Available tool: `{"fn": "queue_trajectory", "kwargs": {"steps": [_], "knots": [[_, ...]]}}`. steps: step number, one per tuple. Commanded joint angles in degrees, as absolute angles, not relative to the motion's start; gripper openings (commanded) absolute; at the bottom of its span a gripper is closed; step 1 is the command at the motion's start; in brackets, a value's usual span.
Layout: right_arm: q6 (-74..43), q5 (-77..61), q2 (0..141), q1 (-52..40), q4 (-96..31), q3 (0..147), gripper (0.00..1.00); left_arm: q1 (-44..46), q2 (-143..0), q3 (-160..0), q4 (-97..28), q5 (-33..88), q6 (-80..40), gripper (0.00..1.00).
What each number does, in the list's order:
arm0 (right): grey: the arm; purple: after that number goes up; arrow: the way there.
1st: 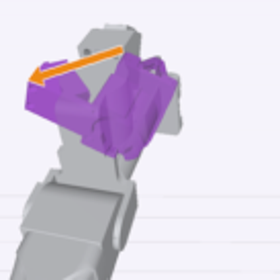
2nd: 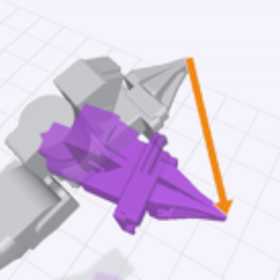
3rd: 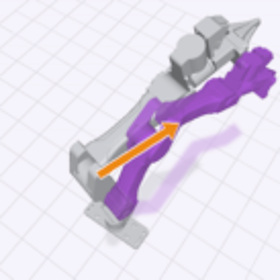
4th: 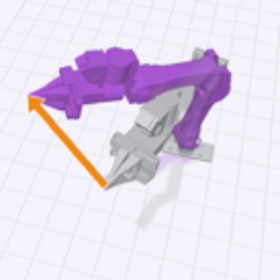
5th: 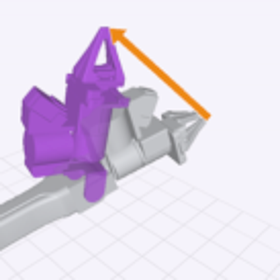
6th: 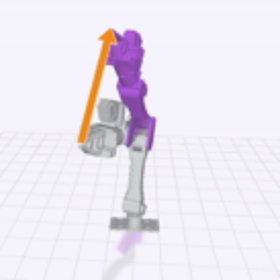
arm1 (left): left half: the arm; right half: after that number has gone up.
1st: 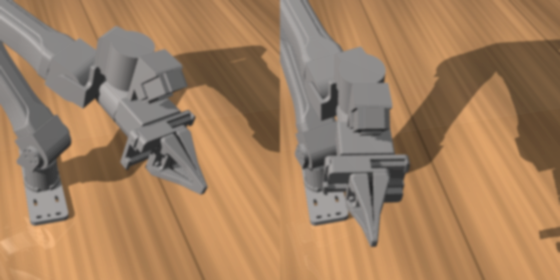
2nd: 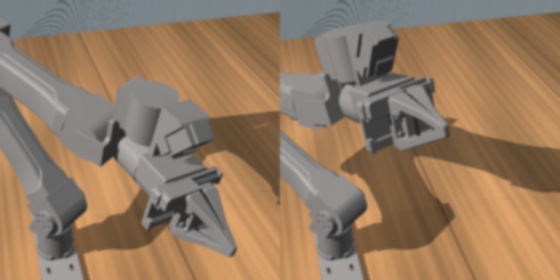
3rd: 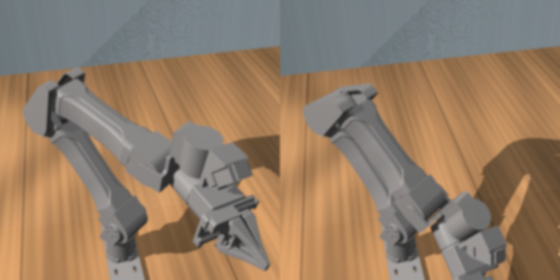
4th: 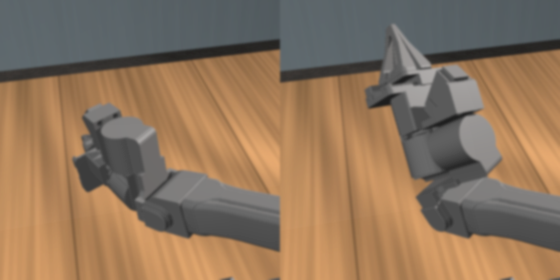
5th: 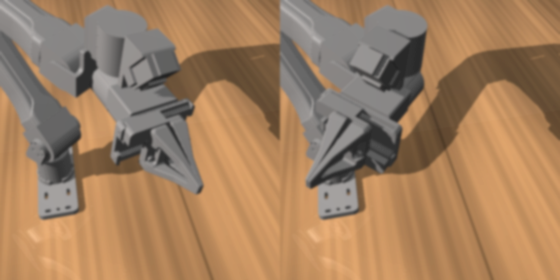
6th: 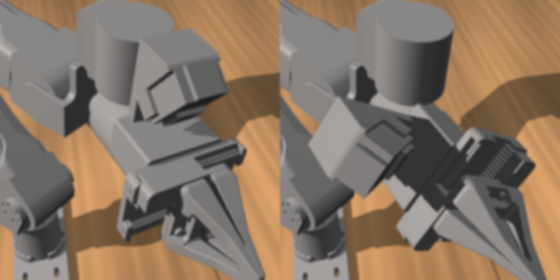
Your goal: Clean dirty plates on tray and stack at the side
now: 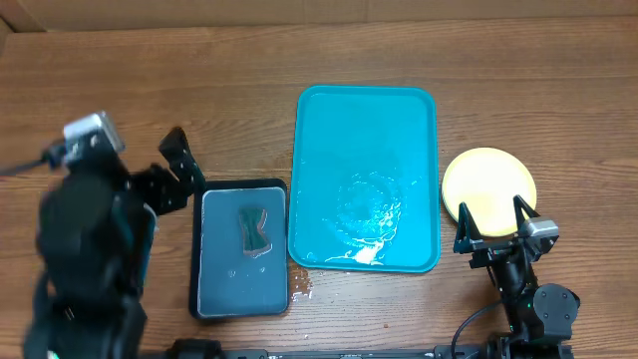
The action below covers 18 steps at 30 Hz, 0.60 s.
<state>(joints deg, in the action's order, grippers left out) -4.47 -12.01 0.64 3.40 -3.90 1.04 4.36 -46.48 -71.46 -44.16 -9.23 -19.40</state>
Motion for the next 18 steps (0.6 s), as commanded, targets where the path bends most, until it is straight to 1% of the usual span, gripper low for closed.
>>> {"fn": "queue_trajectory", "kwargs": {"steps": [1, 2, 7, 18], "knots": [[-4.4, -11.6, 0.3, 3.5, -3.6, 0.5, 1.0, 3.4, -38.8, -58.1, -34.3, 0.1, -8.0, 1.0], [-4.4, -11.6, 0.3, 3.5, -3.6, 0.5, 0.99, 3.4, -35.2, -52.8, -29.3, 2.2, -6.2, 1.0], [-4.4, -11.6, 0.3, 3.5, -3.6, 0.5, 1.0, 3.3, -25.2, -39.6, -18.8, 3.0, -5.6, 1.0], [-4.4, -11.6, 0.3, 3.5, -3.6, 0.5, 1.0, 3.3, -4.1, -18.7, -11.3, 0.9, -6.3, 1.0]]}}
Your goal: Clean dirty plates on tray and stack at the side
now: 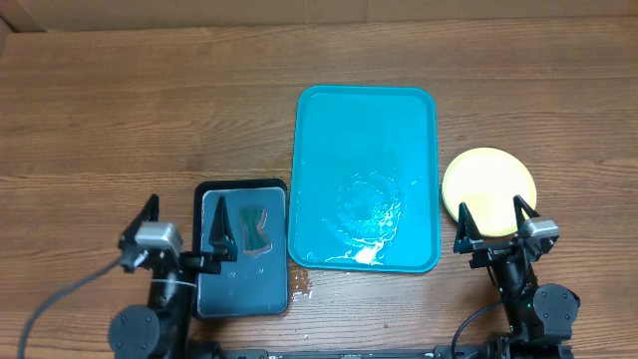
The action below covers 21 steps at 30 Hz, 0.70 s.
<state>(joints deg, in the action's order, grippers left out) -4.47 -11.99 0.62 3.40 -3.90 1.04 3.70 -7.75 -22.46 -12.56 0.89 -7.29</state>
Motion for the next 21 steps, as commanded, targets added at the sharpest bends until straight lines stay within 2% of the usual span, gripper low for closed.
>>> {"fn": "queue_trajectory", "kwargs": {"steps": [1, 7, 12, 21], "knots": [[-4.4, -11.6, 0.3, 3.5, -3.6, 0.5, 1.0, 3.3, -2.9, -17.3, -10.6, 0.9, -6.3, 1.0], [-4.5, -11.6, 0.3, 3.5, -3.6, 0.5, 1.0, 3.3, -0.2, -8.9, -3.6, 1.1, -6.4, 1.0], [-4.4, -11.6, 0.3, 3.5, -3.6, 0.5, 1.0, 3.4, -0.1, -0.3, 7.1, 1.2, -6.5, 1.0], [-4.5, -11.6, 0.3, 3.5, -3.6, 0.5, 1.0, 3.4, -0.2, -0.3, 0.0, 1.3, -6.6, 1.0]]}}
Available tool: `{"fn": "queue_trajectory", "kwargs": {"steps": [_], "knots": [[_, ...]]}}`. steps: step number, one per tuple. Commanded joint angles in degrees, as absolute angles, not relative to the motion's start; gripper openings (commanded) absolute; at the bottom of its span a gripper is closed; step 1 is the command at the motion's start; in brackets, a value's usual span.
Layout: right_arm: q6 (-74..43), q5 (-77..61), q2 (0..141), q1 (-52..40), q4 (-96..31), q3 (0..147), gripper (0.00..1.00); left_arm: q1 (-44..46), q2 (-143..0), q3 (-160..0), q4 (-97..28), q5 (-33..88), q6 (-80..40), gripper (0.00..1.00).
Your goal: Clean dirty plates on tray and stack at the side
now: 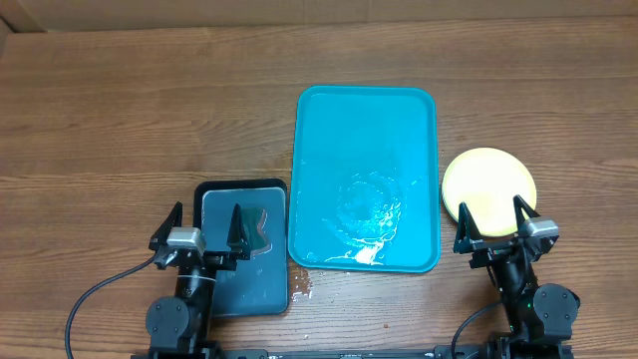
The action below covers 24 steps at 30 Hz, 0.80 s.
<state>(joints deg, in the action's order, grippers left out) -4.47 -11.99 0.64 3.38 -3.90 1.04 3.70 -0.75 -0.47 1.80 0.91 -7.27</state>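
A turquoise tray [365, 120] lies in the middle of the table with a wet, shiny patch near its front; no plate is on it. A yellow plate [488, 179] rests on the table right of the tray. My right gripper [492, 225] stands open at the plate's near edge. A small dark tray [244, 299] left of the turquoise one holds a dark green sponge [255, 227], partly hidden by a finger. My left gripper [203, 225] stands open over the dark tray's left side.
A small wet spot [302, 287] marks the wood between the two trays near the front. A cable [95, 299] runs from the left arm toward the front left corner.
The left arm has drawn a little further right and toward the front edge, its fingers now straddling the dark tray's left rim. The right arm, plate and trays are unchanged.
First the left arm stood large and raised at the far left, its fingers beside the dark tray. Then it sat low at the front, fingers open by the dark tray. It now sits slightly further right. The right arm stayed open by the yellow plate throughout.
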Motion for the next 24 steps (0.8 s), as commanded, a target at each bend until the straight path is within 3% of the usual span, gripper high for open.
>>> {"fn": "queue_trajectory", "kwargs": {"steps": [1, 24], "knots": [[-4.5, -11.6, 0.3, 3.5, -3.6, 0.5, 1.0, 3.4, -0.2, -0.3, -1.4, 1.3, -6.6, 1.0], [-4.4, -11.6, 0.3, 3.5, -3.6, 0.5, 1.0, 3.4, -0.6, -0.3, -4.5, 1.1, -6.6, 1.0]]}}
